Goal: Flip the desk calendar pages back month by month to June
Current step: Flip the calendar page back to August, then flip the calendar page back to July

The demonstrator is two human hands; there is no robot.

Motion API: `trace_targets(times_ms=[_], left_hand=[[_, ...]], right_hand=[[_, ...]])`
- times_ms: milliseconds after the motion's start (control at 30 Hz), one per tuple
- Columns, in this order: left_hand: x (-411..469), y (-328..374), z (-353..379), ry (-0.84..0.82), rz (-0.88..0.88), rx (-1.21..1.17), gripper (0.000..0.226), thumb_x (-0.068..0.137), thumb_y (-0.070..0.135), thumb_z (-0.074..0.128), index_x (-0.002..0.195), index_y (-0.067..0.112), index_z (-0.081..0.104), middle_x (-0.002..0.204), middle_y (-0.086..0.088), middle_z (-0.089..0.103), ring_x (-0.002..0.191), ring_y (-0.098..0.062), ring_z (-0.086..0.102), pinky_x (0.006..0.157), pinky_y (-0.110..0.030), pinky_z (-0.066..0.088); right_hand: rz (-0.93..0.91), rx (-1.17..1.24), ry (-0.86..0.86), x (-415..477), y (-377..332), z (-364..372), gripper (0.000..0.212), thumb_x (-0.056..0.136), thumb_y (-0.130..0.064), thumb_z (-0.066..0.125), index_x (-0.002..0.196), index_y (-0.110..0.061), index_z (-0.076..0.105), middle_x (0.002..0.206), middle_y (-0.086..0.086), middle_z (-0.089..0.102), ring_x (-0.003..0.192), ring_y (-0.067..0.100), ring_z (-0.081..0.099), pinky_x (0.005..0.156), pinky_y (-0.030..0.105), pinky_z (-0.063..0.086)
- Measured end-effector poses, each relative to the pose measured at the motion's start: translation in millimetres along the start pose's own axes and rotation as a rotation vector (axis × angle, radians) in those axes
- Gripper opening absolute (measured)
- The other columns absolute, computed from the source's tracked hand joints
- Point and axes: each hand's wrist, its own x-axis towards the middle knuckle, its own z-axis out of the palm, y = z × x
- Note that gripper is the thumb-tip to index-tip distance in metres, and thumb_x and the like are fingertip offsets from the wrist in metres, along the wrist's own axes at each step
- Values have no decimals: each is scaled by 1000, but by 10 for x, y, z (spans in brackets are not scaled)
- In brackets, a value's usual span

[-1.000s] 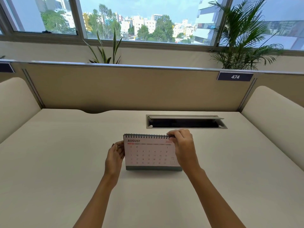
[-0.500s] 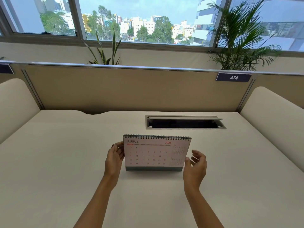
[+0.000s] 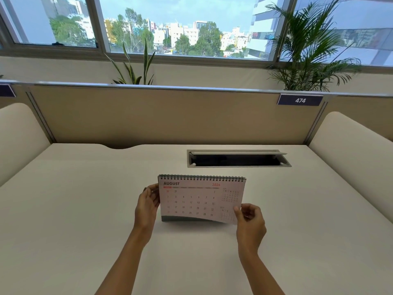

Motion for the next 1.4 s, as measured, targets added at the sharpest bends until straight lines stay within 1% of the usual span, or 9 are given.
trace_targets(times_ms=[400, 733, 800, 867, 967, 1100, 1233, 1333, 1400], left_hand=[[-14, 13, -2, -3, 2, -1, 40, 101, 26, 21, 112, 14, 57, 115, -8, 64, 106, -20, 59, 94, -36, 44], [-22, 13, -2, -3, 7, 9, 39, 101, 27, 22, 109, 16, 59, 111, -5, 67, 104, -18, 61, 89, -34, 45], [-28, 18, 2, -2, 5, 13, 39, 101, 26, 22, 109, 16, 59, 111, -5, 66, 103, -17, 61, 89, -33, 45], [-31, 22, 7, -6, 12, 18, 39, 101, 27, 22, 108, 16, 59, 110, -5, 67, 102, -17, 62, 88, -32, 45], [-43, 22, 13, -16, -7, 12, 40, 100, 29, 23, 105, 18, 60, 103, -4, 69, 93, -17, 64, 80, -33, 48], [-56, 36, 26, -42, -55, -28, 38, 97, 35, 27, 98, 19, 62, 89, -4, 72, 75, -21, 68, 61, -30, 53], [-58, 42, 16, -2, -19, 6, 33, 97, 32, 35, 94, 21, 66, 84, -2, 73, 71, -19, 70, 55, -25, 54], [-50, 32, 9, 9, 77, 95, 29, 96, 27, 38, 104, 18, 64, 104, -6, 69, 95, -20, 65, 77, -29, 52], [-43, 17, 18, -17, 42, 65, 39, 99, 29, 26, 110, 15, 60, 114, -8, 66, 105, -20, 61, 87, -34, 47]], right_hand=[[-7, 35, -53, 41, -4, -122, 10, 77, -13, 77, 80, -16, 68, 76, -10, 68, 74, 8, 66, 53, 3, 47], [-260, -84, -38, -39, 6, -174, 14, 79, -7, 75, 81, -15, 64, 92, -2, 68, 82, 16, 65, 70, 20, 55], [-289, -73, -58, -46, -1, -179, 7, 85, -11, 68, 82, -14, 62, 98, 2, 65, 85, 21, 63, 68, 13, 50], [-162, 37, -161, -71, -24, -214, 20, 96, -22, 52, 81, -13, 62, 89, 5, 68, 80, 24, 66, 61, 14, 50], [189, 347, -445, -79, -122, -312, 46, 100, -41, 34, 88, -12, 69, 87, 9, 75, 78, 27, 71, 62, 34, 56], [457, 666, -625, -64, -224, -411, 37, 97, -31, 41, 94, -17, 75, 86, 9, 75, 74, 28, 72, 58, 37, 57], [239, 742, -704, -25, -401, -374, 29, 87, -7, 48, 95, -13, 75, 95, 13, 75, 86, 34, 71, 67, 43, 59], [-44, 693, -713, -7, -622, -243, 31, 91, -16, 45, 110, -13, 69, 109, 10, 73, 105, 29, 67, 84, 40, 57], [-230, 461, -656, -12, -744, -154, 31, 92, -25, 47, 114, -17, 67, 108, 6, 73, 101, 23, 67, 78, 29, 57]])
